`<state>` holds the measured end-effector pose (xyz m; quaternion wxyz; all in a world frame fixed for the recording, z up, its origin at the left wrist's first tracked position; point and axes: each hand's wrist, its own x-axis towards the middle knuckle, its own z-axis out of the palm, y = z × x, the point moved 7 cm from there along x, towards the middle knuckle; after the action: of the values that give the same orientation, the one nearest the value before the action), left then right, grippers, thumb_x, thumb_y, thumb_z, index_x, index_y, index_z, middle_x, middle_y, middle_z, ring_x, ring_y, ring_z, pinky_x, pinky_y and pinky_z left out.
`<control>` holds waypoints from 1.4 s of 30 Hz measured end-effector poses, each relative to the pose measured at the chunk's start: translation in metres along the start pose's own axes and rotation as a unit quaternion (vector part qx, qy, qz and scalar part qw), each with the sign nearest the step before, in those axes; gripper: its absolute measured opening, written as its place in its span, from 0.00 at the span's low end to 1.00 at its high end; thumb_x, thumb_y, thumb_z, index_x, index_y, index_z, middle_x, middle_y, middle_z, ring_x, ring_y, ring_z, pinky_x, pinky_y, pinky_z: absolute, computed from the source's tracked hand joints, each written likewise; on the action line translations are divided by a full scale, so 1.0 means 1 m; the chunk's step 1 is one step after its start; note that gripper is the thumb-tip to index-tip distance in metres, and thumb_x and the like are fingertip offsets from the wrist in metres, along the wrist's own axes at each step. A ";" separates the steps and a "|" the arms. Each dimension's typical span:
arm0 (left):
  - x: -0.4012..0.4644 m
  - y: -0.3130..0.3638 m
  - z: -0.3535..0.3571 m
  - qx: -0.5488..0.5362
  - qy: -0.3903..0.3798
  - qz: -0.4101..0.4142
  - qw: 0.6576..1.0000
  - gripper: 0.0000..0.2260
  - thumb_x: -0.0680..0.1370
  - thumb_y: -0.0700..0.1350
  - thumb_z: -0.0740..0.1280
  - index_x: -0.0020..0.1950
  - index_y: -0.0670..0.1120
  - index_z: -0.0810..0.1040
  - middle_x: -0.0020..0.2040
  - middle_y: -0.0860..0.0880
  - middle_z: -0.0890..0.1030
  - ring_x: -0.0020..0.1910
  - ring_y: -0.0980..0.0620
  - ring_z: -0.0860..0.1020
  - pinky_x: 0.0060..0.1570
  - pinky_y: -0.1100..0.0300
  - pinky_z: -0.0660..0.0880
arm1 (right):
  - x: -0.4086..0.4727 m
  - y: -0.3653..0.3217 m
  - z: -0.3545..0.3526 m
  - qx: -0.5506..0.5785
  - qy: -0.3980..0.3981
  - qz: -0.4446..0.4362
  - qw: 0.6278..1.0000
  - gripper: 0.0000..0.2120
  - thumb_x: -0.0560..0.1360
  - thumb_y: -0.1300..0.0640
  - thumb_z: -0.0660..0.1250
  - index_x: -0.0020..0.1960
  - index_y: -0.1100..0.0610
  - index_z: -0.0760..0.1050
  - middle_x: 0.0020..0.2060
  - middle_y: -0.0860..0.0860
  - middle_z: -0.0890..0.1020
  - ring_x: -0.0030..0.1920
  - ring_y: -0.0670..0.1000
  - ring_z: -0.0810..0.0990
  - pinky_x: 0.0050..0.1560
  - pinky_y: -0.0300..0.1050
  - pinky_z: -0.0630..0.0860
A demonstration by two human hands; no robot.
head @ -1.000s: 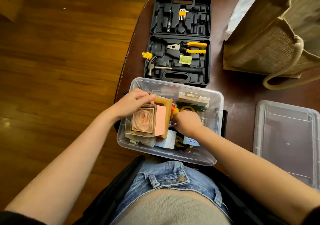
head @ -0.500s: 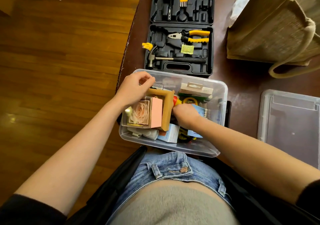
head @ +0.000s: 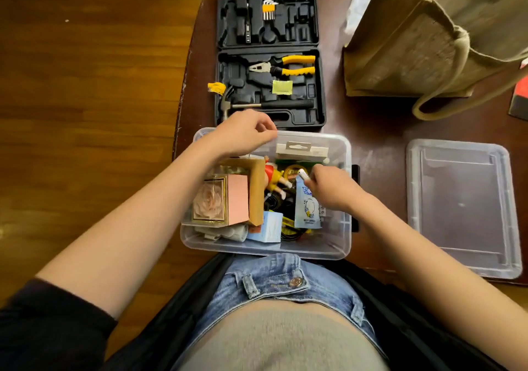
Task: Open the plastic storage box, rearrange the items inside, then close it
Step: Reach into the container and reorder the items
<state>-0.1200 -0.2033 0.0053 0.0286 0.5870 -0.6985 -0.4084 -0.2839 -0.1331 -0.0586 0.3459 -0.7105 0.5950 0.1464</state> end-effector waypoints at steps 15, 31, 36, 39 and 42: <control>0.022 0.018 0.068 0.188 -0.250 0.009 0.950 0.17 0.82 0.41 0.57 0.71 0.43 0.70 0.67 0.45 0.74 0.64 0.47 0.72 0.65 0.55 0.67 | 0.014 -0.002 0.036 0.056 -0.004 0.062 0.997 0.15 0.79 0.56 0.56 0.62 0.64 0.64 0.56 0.63 0.77 0.54 0.64 0.77 0.43 0.48 0.67; 0.027 0.020 0.129 0.255 -0.378 0.000 0.890 0.19 0.78 0.37 0.65 0.68 0.40 0.66 0.63 0.41 0.75 0.61 0.42 0.74 0.61 0.50 0.72 | -0.008 0.004 0.043 0.161 -0.020 0.087 0.983 0.12 0.82 0.53 0.51 0.55 0.63 0.64 0.50 0.62 0.77 0.39 0.56 0.70 0.36 0.47 0.63; 0.035 0.013 0.137 0.361 -0.333 0.058 0.869 0.30 0.77 0.45 0.68 0.75 0.42 0.60 0.73 0.42 0.63 0.70 0.43 0.65 0.69 0.51 0.64 | -0.009 0.006 0.041 0.178 0.004 0.106 0.978 0.06 0.81 0.58 0.54 0.51 0.60 0.62 0.49 0.62 0.78 0.37 0.55 0.70 0.28 0.45 0.58; 0.037 0.008 0.143 0.374 -0.338 0.049 0.862 0.33 0.78 0.44 0.66 0.78 0.45 0.51 0.77 0.42 0.53 0.75 0.40 0.56 0.72 0.47 0.58 | -0.007 0.007 0.039 0.178 0.000 0.130 0.975 0.06 0.80 0.59 0.57 0.52 0.61 0.63 0.50 0.62 0.77 0.40 0.57 0.72 0.30 0.45 0.62; 0.037 0.002 0.146 0.372 -0.333 0.027 0.866 0.35 0.77 0.47 0.67 0.78 0.48 0.52 0.78 0.44 0.50 0.75 0.38 0.54 0.70 0.38 0.58 | -0.007 0.008 0.036 0.181 0.000 0.156 0.971 0.08 0.78 0.61 0.59 0.55 0.63 0.63 0.53 0.63 0.77 0.49 0.62 0.76 0.39 0.48 0.67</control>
<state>-0.2093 -0.1559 -0.1070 -0.4155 0.3643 -0.7821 -0.2882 -0.2854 -0.1044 -0.0828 0.4416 -0.5347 0.7150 0.0882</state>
